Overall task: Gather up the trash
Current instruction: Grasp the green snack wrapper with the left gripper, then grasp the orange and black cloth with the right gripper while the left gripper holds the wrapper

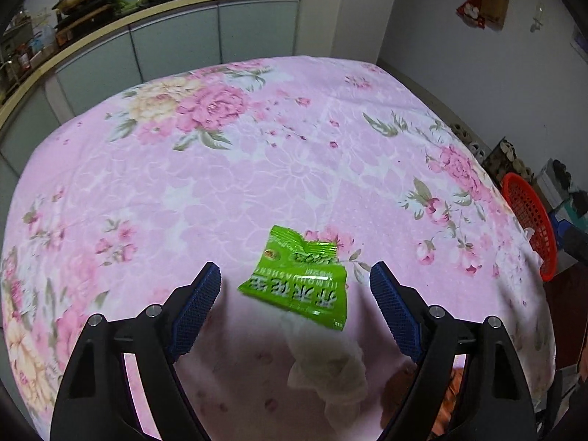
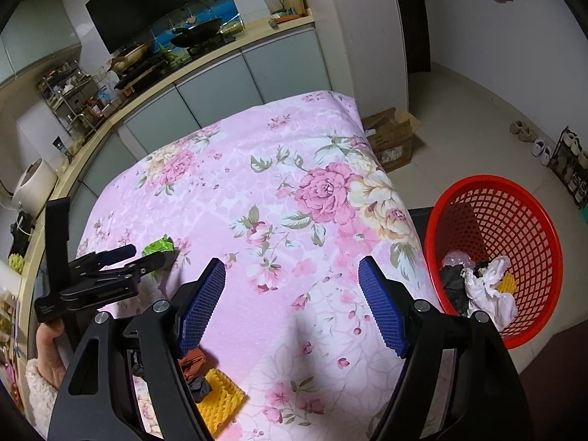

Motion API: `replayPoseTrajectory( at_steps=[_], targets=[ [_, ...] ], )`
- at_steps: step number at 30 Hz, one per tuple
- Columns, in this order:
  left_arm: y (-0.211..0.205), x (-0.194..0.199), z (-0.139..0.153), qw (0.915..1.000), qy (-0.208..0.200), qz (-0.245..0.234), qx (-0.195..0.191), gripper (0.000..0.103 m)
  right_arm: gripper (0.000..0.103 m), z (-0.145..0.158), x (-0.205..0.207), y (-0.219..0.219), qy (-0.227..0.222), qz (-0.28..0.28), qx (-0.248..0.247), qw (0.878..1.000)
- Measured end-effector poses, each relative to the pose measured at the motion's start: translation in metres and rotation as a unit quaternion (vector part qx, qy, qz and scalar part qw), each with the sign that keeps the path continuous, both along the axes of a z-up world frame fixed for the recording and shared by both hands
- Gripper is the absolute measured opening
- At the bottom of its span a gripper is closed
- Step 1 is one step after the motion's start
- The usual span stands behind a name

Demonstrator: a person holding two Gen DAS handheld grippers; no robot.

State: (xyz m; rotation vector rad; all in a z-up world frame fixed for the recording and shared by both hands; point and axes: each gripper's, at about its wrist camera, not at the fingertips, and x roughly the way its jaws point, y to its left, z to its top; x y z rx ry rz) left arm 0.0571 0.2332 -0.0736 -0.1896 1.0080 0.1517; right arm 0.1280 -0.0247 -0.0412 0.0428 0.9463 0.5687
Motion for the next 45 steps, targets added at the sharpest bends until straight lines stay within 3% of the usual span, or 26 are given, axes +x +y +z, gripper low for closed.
replayPoseTrajectory(
  at_steps=[5,6,8,10,17,27,42,45],
  targets=[
    [0.000,0.010,-0.012,1.0000,0.006,-0.003,0.005,0.080,0.072,-0.004,0.004,0.001,0.005,0.003,-0.002,1.000],
    [0.000,0.010,-0.013,1.0000,0.006,-0.002,0.007,0.077,0.072,-0.005,0.004,0.001,0.005,0.002,-0.002,1.000],
    [0.000,0.011,-0.016,0.9999,0.009,-0.002,0.012,0.061,0.072,-0.007,0.005,0.000,0.007,-0.001,-0.003,1.000],
    [0.002,0.011,-0.018,0.9998,0.011,0.003,0.015,0.057,0.072,-0.009,0.006,-0.001,0.010,-0.003,-0.005,1.000],
    [0.008,0.006,-0.012,0.9998,-0.004,0.018,0.004,0.056,0.072,-0.012,0.003,0.001,0.012,0.004,-0.007,1.000],
    [0.015,-0.034,0.029,0.9971,-0.053,0.051,0.018,0.056,0.072,-0.003,-0.015,0.013,-0.004,0.044,-0.004,0.999],
    [0.018,-0.107,0.056,0.9902,-0.091,0.096,0.044,0.056,0.073,-0.004,-0.076,0.057,-0.021,0.177,-0.029,0.984],
    [0.019,-0.117,0.056,0.9892,-0.093,0.104,0.044,0.056,0.079,-0.010,-0.093,0.072,-0.015,0.216,-0.038,0.976]
  ],
)
